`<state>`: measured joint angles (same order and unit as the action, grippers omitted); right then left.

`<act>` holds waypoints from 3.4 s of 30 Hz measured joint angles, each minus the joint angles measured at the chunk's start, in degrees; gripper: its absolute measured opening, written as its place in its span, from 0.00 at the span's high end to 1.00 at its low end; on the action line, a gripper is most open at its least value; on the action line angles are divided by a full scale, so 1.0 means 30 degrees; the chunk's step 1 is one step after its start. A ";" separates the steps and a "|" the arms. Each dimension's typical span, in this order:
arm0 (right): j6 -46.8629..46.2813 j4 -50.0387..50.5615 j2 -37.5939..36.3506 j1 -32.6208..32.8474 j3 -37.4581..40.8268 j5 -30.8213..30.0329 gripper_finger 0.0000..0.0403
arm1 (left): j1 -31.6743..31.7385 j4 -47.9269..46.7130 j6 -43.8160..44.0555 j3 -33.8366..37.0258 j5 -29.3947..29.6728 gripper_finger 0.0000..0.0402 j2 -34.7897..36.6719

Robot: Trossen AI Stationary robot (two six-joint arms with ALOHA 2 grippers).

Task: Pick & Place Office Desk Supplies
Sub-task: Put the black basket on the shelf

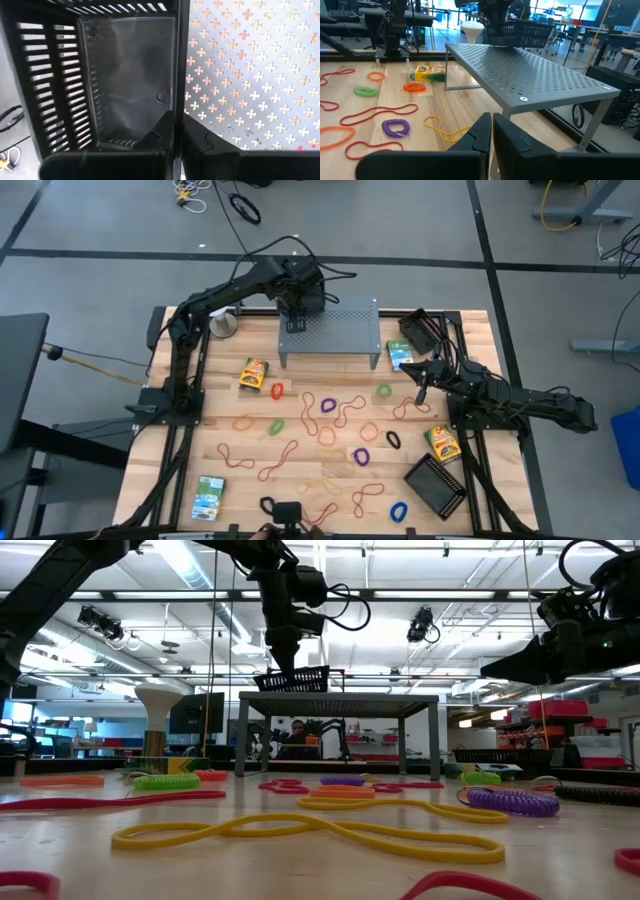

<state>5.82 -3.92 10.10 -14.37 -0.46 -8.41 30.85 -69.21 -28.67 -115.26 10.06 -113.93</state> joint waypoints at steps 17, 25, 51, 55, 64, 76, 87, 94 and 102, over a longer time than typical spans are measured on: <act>0.0000 -0.0001 0.0002 0.0000 0.0002 0.0002 0.93 | -0.0143 -0.0225 0.0271 0.0015 -0.0315 0.93 0.0007; 0.0000 0.0000 0.0000 -0.0003 -0.0001 -0.0003 0.93 | -0.0430 -0.0093 0.0198 0.0015 -0.0359 0.90 0.0015; 0.0000 0.0000 -0.0004 -0.0001 -0.0004 0.0002 0.93 | -0.1636 -0.0458 0.0476 -0.2194 0.2600 0.61 0.0142; 0.0000 0.0000 0.0002 0.0000 0.0002 -0.0003 0.93 | -0.2035 -0.0589 0.1846 -0.2499 0.0329 0.66 0.0889; 0.0000 -0.0002 0.0001 -0.0002 -0.0004 0.0002 0.93 | -0.3228 0.3211 0.3012 0.0714 -0.5488 0.98 0.1901; 0.0000 0.0022 0.0002 -0.0007 0.0002 0.0002 0.93 | -0.6180 2.1322 0.6665 1.6554 -0.5296 0.97 0.9215; 0.0000 0.0051 0.0002 -0.0006 0.0001 0.0000 0.93 | -0.8586 3.1324 0.8482 2.6423 -0.2068 0.97 1.3628; 0.0000 0.0087 0.0002 -0.0006 -0.0005 -0.0005 0.93 | -0.9123 3.5645 0.9510 3.0457 -0.2042 0.97 1.5110; -0.0105 -0.0215 -0.0005 -0.0007 -0.0005 -0.0004 0.93 | -0.9122 4.0122 0.9315 3.4458 -0.1517 0.97 1.6910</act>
<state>5.51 -4.57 10.09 -14.39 -0.47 -8.42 3.49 51.15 -0.72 -11.89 5.51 -63.20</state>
